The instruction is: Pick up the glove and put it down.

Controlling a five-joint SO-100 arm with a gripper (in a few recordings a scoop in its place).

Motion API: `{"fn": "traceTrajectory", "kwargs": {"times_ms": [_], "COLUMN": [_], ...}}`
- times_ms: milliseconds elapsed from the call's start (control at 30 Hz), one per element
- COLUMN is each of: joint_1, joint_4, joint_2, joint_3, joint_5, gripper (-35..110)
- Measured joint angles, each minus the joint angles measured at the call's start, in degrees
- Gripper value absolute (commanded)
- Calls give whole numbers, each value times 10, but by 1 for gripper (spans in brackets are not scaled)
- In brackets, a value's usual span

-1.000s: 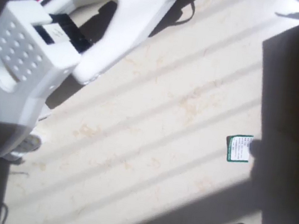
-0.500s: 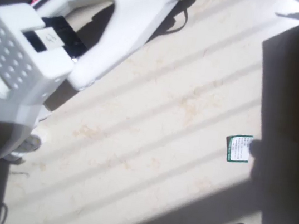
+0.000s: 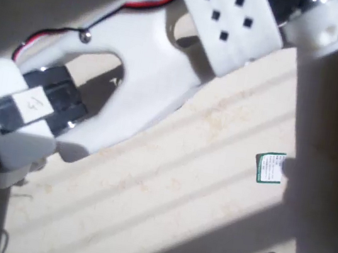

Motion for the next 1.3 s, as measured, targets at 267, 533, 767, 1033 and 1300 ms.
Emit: {"fn": "traceTrajectory", "kwargs": {"times_ms": [267, 533, 767, 1033, 1300], "joint_1": [127, 243, 315, 348, 355], "joint_4": [79, 113, 164, 175, 175], "joint_2": [11, 18, 18, -24, -98], "joint_3": [0, 0, 0, 0, 0], "joint_5": [-4, -63, -74, -74, -74], "gripper": [0, 0, 0, 0, 0]}}
